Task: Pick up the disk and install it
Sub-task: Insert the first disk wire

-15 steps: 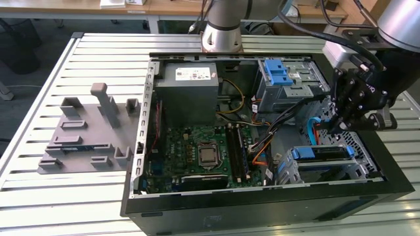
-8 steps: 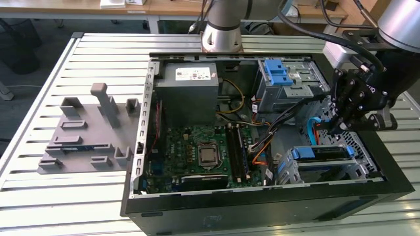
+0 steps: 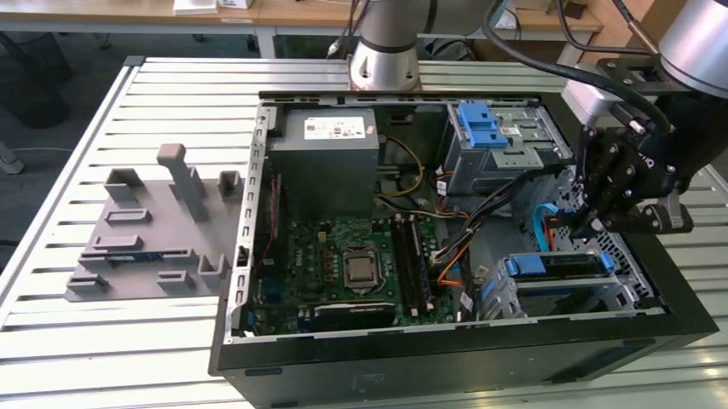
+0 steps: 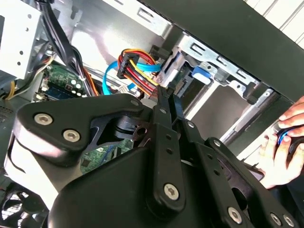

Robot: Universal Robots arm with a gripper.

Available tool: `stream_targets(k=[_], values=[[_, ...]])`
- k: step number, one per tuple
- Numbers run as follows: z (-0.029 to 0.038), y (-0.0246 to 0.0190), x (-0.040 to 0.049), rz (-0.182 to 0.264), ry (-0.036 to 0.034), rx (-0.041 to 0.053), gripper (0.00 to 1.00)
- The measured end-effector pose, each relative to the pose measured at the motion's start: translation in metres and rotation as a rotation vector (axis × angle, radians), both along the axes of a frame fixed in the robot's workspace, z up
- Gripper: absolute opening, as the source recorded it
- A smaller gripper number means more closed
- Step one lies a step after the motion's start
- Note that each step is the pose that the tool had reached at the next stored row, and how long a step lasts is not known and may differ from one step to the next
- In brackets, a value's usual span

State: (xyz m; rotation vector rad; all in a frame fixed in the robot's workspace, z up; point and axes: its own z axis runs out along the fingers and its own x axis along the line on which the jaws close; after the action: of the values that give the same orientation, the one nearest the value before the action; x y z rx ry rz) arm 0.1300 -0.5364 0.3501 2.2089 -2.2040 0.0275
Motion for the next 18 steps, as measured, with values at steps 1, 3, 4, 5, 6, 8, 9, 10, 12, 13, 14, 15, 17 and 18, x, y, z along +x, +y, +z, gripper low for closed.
stream_targets(k=[1,3,4,5,6,8,9,10,12,13,14,15,17,18], values=[[-0.0003,-0.0015,0.0,0.0,0.0003,0.0,0.16],[-0.0011,-0.0046,0.0,0.0,0.0011,-0.0001,0.16],[-0.0015,-0.006,0.0,0.0,0.0015,-0.0002,0.16],[-0.002,-0.0073,0.0,0.0,0.0018,-0.0003,0.16],[-0.0027,-0.0086,0.0,0.0,0.002,-0.0002,0.16],[-0.0047,-0.0095,0.0,0.0,0.0029,0.0002,0.16],[-0.0054,-0.0096,0.0001,0.0,0.0041,0.0,0.16],[-0.0059,-0.0097,0.0003,0.0,0.0069,-0.0002,0.16],[-0.0068,-0.0105,0.001,0.0,0.0142,-0.0004,0.16],[-0.0077,-0.0114,0.0015,0.0,0.0166,-0.0001,0.16],[-0.0085,-0.0123,0.0018,0.0,0.0177,-0.0002,0.16],[-0.0096,-0.0133,0.0019,0.0,0.0183,-0.0001,0.16],[-0.0112,-0.0139,0.0019,0.0,0.0188,0.0001,0.16],[-0.0111,-0.0139,0.002,0.0,0.0188,-0.0002,0.16]])
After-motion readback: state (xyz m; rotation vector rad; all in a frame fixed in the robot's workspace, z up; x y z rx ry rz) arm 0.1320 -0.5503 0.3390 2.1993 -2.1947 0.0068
